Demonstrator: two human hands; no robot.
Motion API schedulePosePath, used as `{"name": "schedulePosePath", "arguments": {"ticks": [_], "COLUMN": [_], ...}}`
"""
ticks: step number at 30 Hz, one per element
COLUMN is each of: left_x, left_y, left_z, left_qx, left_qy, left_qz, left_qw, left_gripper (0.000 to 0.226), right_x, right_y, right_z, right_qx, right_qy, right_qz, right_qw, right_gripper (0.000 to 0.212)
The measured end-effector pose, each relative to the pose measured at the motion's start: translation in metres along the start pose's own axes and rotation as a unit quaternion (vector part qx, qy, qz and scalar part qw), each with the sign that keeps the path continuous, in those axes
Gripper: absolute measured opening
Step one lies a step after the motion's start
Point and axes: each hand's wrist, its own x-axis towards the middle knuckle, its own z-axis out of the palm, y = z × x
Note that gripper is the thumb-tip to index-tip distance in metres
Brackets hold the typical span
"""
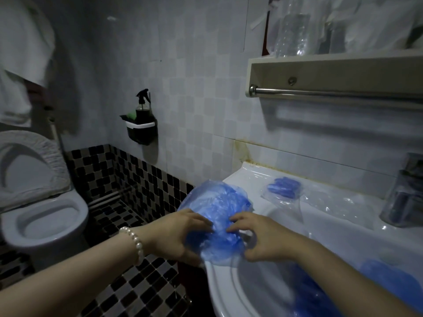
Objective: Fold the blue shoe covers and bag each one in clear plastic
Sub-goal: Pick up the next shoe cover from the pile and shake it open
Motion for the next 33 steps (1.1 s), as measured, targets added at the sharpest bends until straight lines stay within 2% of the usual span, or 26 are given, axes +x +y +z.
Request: {"name": "schedulePosePath", "arguments": {"ticks": [3, 5, 7, 9, 11, 13, 16, 17, 20, 23, 27, 30, 33], "left_x": [-0.001, -0.002, -0.001, 0.001, 0.007, 0.013, 0.027, 0.033, 0.048, 0.061, 0.069, 0.067, 0.063], "left_y": [-0.001, -0.002, -0.002, 0.003, 0.005, 0.003, -0.009, -0.013, -0.019, -0.021, -0.023, -0.02, -0.014], "left_z": [0.002, -0.001, -0.005, -0.012, -0.016, -0.015, -0.006, -0.001, 0.01, 0.013, 0.018, 0.022, 0.023], "left_qx": [-0.019, -0.095, -0.173, -0.253, -0.33, -0.364, -0.379, -0.378, -0.335, -0.257, -0.12, -0.022, 0.074], "left_qy": [0.009, 0.008, 0.045, 0.092, 0.122, 0.126, 0.167, 0.189, 0.24, 0.257, 0.237, 0.214, 0.207], "left_qz": [0.005, -0.018, -0.041, -0.062, -0.071, -0.095, -0.191, -0.216, -0.27, -0.304, -0.324, -0.31, -0.273], "left_qw": [1.0, 0.995, 0.983, 0.961, 0.933, 0.918, 0.89, 0.88, 0.871, 0.881, 0.908, 0.926, 0.937], "left_gripper": [0.049, 0.034, 0.025, 0.046, 0.063, 0.07, 0.084, 0.08, 0.051, 0.04, 0.031, 0.02, 0.008], "right_x": [-0.002, 0.0, 0.003, 0.006, 0.01, 0.016, 0.032, 0.038, 0.049, 0.055, 0.056, 0.053, 0.053], "right_y": [0.003, 0.01, 0.013, 0.01, 0.001, -0.002, 0.002, 0.002, -0.002, -0.002, 0.007, 0.01, 0.008], "right_z": [0.001, 0.0, 0.0, -0.003, -0.008, -0.008, -0.004, -0.003, -0.003, -0.004, 0.0, 0.006, 0.008], "right_qx": [0.065, 0.11, 0.149, 0.226, 0.291, 0.326, 0.26, 0.217, 0.117, 0.045, -0.072, -0.191, -0.239], "right_qy": [-0.014, -0.009, 0.016, 0.054, 0.092, 0.127, 0.21, 0.221, 0.216, 0.21, 0.19, 0.174, 0.159], "right_qz": [0.013, 0.014, 0.014, 0.028, 0.076, 0.132, 0.199, 0.227, 0.296, 0.333, 0.38, 0.348, 0.334], "right_qw": [0.998, 0.994, 0.989, 0.972, 0.949, 0.927, 0.921, 0.923, 0.923, 0.918, 0.902, 0.901, 0.898], "right_gripper": [0.053, 0.035, 0.017, 0.008, 0.013, 0.023, 0.026, 0.026, 0.046, 0.056, 0.047, 0.036, 0.028]}}
